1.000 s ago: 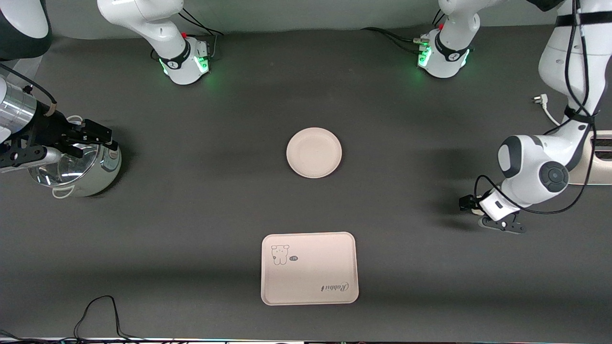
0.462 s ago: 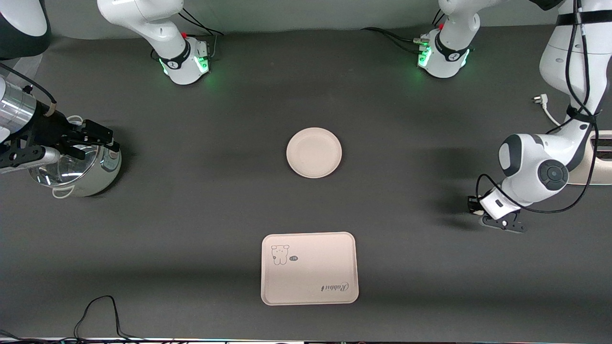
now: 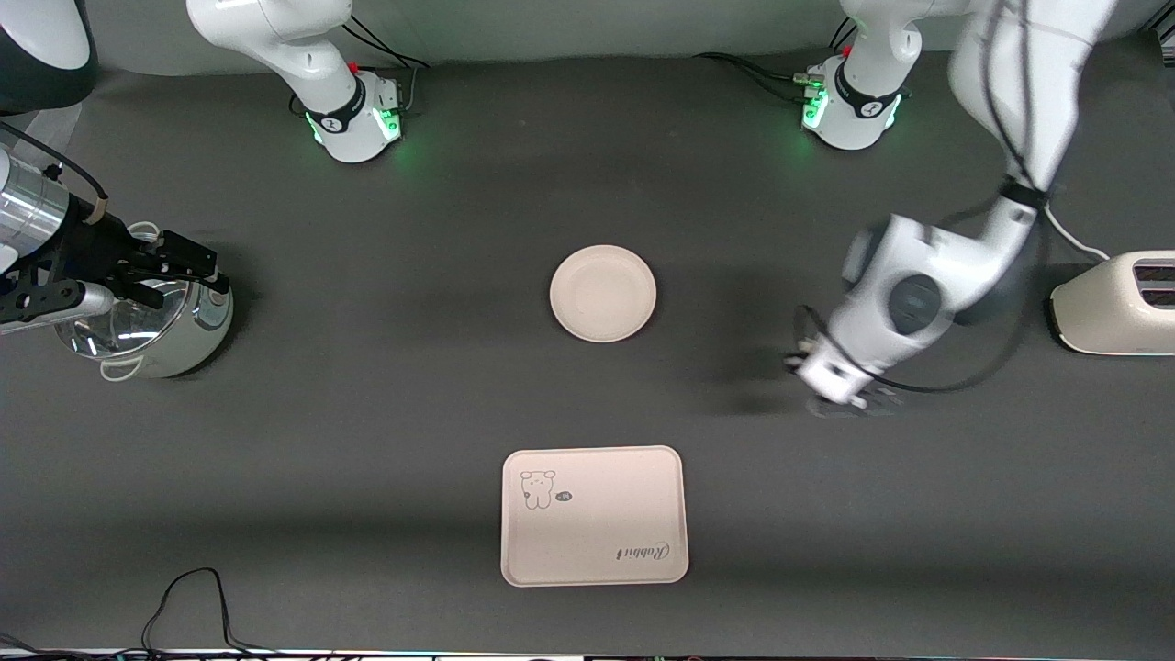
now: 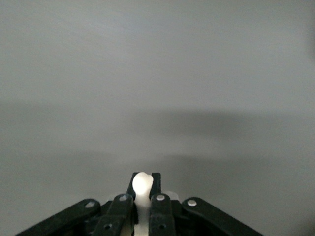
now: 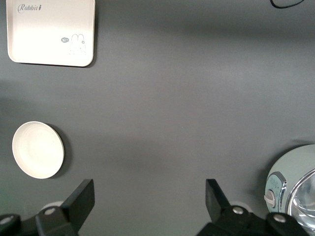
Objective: Place bun in plate and plate on tray
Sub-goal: 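Carry the bun with the left gripper over the white plate, then lower the bun onto the plate, open the left gripper, withdraw, then reach the right gripper to the plate rim and grasp it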
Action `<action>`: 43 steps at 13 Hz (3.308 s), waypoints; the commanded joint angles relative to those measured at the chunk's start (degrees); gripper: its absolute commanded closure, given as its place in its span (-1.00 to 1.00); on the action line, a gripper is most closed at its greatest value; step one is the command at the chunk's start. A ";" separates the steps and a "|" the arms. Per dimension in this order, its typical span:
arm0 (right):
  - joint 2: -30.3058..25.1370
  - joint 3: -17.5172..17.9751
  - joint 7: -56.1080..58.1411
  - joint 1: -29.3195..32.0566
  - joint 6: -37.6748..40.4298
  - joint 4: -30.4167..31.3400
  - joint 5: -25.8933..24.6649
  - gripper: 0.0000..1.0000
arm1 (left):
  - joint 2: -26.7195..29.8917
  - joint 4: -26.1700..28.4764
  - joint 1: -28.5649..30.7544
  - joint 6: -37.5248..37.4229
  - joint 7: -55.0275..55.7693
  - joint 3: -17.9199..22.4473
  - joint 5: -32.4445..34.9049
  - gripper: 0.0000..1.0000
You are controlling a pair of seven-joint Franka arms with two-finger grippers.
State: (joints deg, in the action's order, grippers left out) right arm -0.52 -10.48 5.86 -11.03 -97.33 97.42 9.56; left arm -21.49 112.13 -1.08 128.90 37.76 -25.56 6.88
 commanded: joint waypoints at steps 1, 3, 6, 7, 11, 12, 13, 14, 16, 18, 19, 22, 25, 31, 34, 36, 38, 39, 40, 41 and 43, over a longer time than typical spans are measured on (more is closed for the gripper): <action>0.35 -0.07 -0.41 0.22 -0.31 -0.47 1.08 -1.00 | 1.02 -2.27 -4.00 -3.41 22.46 -11.39 -0.81 1.00; 0.35 -0.24 -0.23 0.31 -0.31 -0.47 1.08 -1.00 | -2.84 -2.36 -13.01 4.64 34.08 -12.85 0.58 1.00; 0.43 -0.24 -0.14 0.40 -0.14 -0.30 0.90 -1.00 | -11.00 -2.53 -22.98 11.17 47.28 -4.95 13.92 1.00; 0.61 -0.24 -0.14 0.40 -0.14 -0.30 0.90 -1.00 | -12.68 -2.88 -23.00 12.50 48.97 -4.85 16.04 0.96; 0.70 -0.24 -0.14 0.40 -0.14 -0.30 0.82 -1.00 | -12.70 -2.97 -23.26 11.81 49.51 -4.59 16.85 -0.99; 0.78 -0.24 -0.14 0.40 -0.14 -0.30 0.82 -1.00 | -12.70 -3.06 -23.61 11.46 49.69 -3.98 17.98 -1.00; 0.79 -0.24 -0.14 0.40 -0.14 -0.30 0.82 -1.00 | -12.70 -2.98 -23.70 11.28 49.87 -3.97 18.87 -1.00; 0.87 -0.24 -0.14 0.40 -0.14 -0.30 0.82 -1.00 | -12.61 -2.97 -23.70 10.32 49.87 -3.97 18.96 -1.00; 1.05 -0.24 -0.14 0.31 -0.14 -0.39 0.82 -1.00 | -12.44 -2.97 -23.88 9.96 49.96 -3.97 18.96 -1.00; 1.05 -0.24 -0.14 0.22 -0.14 -0.21 0.73 -1.00 | -12.52 -3.06 -23.88 9.96 49.96 -3.97 19.05 -1.00; 1.14 -0.24 -0.14 0.22 -0.23 -0.21 0.64 -1.00 | -12.52 -3.06 -24.05 10.05 49.96 -3.97 19.05 -1.00; 1.23 -0.16 -0.14 0.14 -0.23 -0.21 0.64 -1.00 | -12.52 -3.06 -24.05 10.14 49.96 -3.97 19.14 -1.00; 1.31 -0.16 -0.14 0.14 -0.23 -0.12 0.55 -1.00 | -12.09 -3.06 -23.88 9.88 49.87 -3.97 19.14 -1.00; 2.63 0.28 -0.41 -1.79 -1.10 0.14 1.17 -1.00 | 7.39 -4.11 -3.19 -11.71 12.36 -4.94 10.55 -1.00; 2.81 0.28 -1.89 -5.13 -2.76 2.50 5.71 -1.00 | 12.69 -15.32 13.15 -30.75 -19.45 -4.59 2.82 -1.00; 1.85 0.20 -4.17 -9.77 -7.58 8.02 8.28 -1.00 | 15.76 -18.35 22.66 -35.74 -34.89 -4.41 0.86 -1.00; 2.10 0.20 -12.58 -16.18 -13.29 12.42 7.85 -1.00 | 17.70 -18.62 26.65 -36.62 -38.46 -4.32 -2.20 -1.00; 2.63 0.20 -16.36 -20.30 -16.11 13.93 7.59 -1.00 | 18.58 -18.79 26.66 -36.79 -38.46 -3.89 -2.57 -1.00; 3.41 0.20 -19.80 -23.56 -18.22 14.99 7.58 -1.00 | 19.20 -19.14 26.66 -37.49 -38.03 -3.71 -2.57 -1.00; 4.90 0.20 -23.05 -26.64 -19.38 15.34 7.50 -1.00 | 19.20 -20.80 26.75 -38.63 -38.11 -3.53 -2.57 -1.00; 7.80 0.20 -25.97 -30.52 -20.70 15.70 7.32 -1.00 | 18.77 -23.97 26.84 -40.13 -38.46 -2.30 -2.57 -1.00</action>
State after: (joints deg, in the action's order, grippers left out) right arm 5.24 -9.47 -17.22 -38.94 -116.27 112.72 16.82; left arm -3.22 91.20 26.04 91.44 0.17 -29.02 4.96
